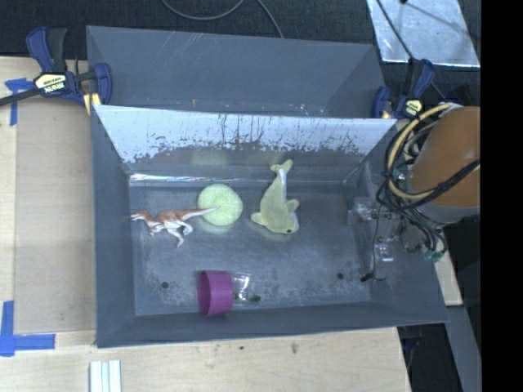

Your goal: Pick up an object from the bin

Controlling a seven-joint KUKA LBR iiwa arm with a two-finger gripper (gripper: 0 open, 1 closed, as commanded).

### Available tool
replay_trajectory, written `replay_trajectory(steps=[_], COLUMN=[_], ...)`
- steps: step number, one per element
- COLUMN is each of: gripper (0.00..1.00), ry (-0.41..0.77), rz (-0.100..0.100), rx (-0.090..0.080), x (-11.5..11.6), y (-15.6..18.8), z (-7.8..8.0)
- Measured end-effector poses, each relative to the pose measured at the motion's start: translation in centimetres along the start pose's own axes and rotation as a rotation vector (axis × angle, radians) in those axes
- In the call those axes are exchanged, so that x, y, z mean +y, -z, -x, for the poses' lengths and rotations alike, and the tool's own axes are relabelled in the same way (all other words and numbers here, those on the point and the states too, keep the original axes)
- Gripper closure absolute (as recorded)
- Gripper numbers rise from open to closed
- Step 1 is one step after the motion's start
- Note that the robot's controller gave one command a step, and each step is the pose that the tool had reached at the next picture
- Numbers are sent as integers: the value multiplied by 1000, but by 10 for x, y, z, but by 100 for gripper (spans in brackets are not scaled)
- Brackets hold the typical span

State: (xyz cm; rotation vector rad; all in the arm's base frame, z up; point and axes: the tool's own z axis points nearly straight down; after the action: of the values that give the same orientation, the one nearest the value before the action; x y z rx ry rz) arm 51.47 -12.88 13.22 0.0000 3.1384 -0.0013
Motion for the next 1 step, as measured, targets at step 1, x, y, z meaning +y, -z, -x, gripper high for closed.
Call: replay_trajectory(steps=[1], gripper=[0], ry=[-49], rz=[0], rx=[-5], x=[-3], y=[-49], z=[88])
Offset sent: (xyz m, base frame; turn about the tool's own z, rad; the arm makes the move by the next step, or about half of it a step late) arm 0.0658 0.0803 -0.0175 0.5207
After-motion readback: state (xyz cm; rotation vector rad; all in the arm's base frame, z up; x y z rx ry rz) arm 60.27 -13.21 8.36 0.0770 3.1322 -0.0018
